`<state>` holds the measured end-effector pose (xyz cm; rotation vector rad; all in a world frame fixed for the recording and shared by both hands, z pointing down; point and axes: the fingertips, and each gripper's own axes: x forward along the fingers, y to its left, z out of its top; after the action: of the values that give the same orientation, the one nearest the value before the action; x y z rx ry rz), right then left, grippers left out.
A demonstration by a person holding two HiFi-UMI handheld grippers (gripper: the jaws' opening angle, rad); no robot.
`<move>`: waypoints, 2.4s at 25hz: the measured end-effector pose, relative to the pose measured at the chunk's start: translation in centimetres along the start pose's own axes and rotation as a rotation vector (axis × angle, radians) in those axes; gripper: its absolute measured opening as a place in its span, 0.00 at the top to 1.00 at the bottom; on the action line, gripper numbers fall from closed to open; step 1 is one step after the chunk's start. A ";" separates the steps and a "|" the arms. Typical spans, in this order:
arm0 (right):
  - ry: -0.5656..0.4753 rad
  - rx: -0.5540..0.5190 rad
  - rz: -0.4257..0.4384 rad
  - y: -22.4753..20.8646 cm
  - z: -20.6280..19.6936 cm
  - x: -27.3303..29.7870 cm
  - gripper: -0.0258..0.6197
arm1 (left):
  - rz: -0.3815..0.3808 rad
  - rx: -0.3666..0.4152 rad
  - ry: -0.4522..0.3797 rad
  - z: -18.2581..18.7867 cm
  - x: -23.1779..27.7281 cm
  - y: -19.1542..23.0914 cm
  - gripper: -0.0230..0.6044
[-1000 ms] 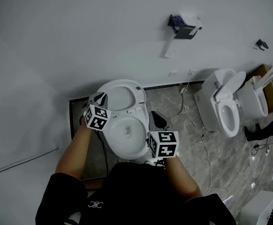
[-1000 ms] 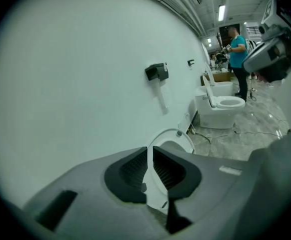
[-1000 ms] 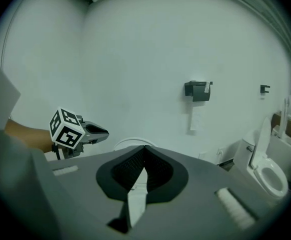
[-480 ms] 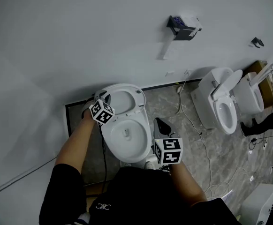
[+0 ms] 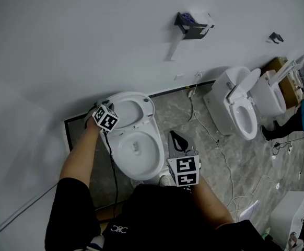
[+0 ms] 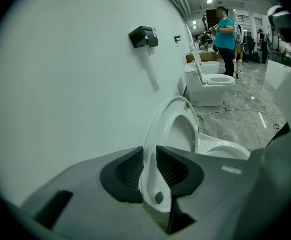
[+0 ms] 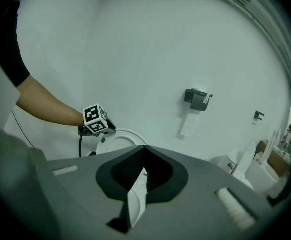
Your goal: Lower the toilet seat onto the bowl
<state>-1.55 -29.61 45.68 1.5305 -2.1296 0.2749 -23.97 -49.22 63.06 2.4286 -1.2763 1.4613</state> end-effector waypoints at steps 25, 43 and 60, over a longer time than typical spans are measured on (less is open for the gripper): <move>-0.010 -0.001 0.048 -0.5 -1.6 -0.9 0.95 | -0.150 0.045 0.014 -1.3 -3.5 -5.3 0.87; -0.010 0.048 0.140 -2.1 -5.1 -3.3 0.95 | -0.345 0.131 0.056 -4.1 -9.1 -15.8 0.86; 0.044 0.068 0.227 -1.7 -9.9 -4.8 0.95 | -0.477 0.125 0.156 -8.5 -11.6 -26.4 0.81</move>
<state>3.94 -21.91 51.50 1.3062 -2.2808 0.4596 -15.31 -21.02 68.62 2.4003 -0.5356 1.5758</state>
